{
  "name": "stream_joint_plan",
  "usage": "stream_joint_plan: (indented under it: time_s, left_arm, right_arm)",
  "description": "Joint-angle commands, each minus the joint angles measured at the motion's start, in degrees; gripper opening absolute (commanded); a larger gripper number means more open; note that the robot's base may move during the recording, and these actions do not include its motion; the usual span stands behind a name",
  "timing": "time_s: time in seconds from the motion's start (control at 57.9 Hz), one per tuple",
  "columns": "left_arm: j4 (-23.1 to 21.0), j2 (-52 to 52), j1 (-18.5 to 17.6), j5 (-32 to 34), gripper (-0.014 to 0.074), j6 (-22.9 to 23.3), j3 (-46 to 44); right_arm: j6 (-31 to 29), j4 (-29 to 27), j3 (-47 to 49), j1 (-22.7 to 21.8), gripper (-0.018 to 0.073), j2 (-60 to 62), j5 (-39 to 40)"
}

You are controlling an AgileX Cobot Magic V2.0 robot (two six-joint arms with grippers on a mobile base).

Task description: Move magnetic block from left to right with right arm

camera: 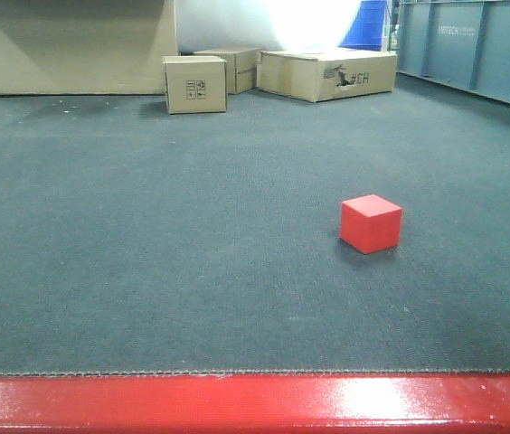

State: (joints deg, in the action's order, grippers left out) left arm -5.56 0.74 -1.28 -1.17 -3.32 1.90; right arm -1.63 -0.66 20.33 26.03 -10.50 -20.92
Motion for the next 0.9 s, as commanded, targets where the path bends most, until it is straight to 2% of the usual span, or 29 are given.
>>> stream_joint_plan:
  time_s: [0.0,0.535,0.639,0.743,0.881]
  left_arm:
    - [-0.27,0.44,-0.13,4.65,-0.0126,0.34,0.44]
    - [-0.27,0.44,-0.13,4.65,-0.0126,0.34,0.44]
    - [-0.27,0.44,-0.13,4.65,-0.0126,0.34,0.44]
    - [-0.27,0.44,-0.13,4.65,-0.0126,0.34,0.44]
    - [-0.27,0.44,-0.13,4.65,-0.0126,0.34,0.44]
  right_arm:
    - [-0.03,-0.16,1.42,-0.07,0.0057,0.79,5.00]
    - [-0.03,0.20,1.42,-0.88,0.0057,0.90,6.60]
    - [-0.03,0.66,1.28,-5.41,0.0057,0.90,6.76]
    - [-0.03,1.16,-0.24,-12.46,0.0057,0.98,8.74]
    - [-0.03,1.79,-5.93,-22.29,0.0057,2.90,15.61]
